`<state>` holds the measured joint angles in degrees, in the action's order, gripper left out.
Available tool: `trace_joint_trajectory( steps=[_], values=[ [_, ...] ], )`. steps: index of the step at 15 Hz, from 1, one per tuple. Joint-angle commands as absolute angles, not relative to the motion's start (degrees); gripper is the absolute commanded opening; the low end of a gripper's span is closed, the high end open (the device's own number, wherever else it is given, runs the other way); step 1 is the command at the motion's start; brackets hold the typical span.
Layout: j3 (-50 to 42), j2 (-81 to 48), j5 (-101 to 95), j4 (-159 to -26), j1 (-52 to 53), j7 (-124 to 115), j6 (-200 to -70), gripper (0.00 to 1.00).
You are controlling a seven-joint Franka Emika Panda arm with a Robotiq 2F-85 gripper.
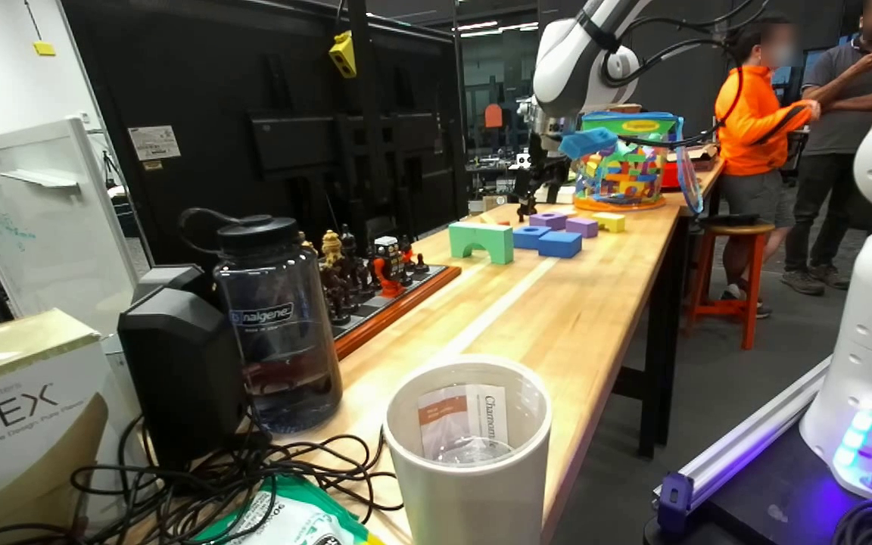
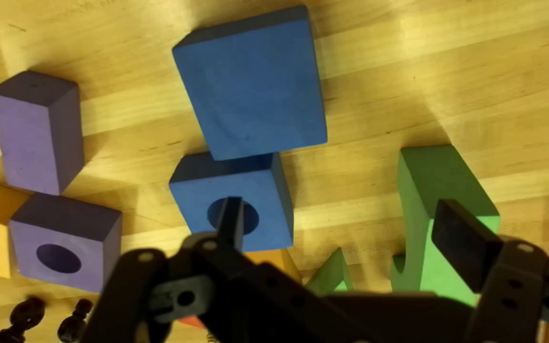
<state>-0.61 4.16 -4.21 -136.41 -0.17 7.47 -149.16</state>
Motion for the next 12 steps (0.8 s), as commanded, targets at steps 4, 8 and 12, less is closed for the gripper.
trace_joint_trajectory(
  steps=[4,8,12],
  values=[
    [-0.99,2.63,-3.84,-135.55,-0.33,9.69,-150.09,1.00],
    [-1.47,0.11,-2.57,-134.27,-0.45,13.23,-151.81,1.00],
    [-1.20,-4.07,1.79,-130.77,-0.78,19.68,-152.31,1.00]
  ],
)
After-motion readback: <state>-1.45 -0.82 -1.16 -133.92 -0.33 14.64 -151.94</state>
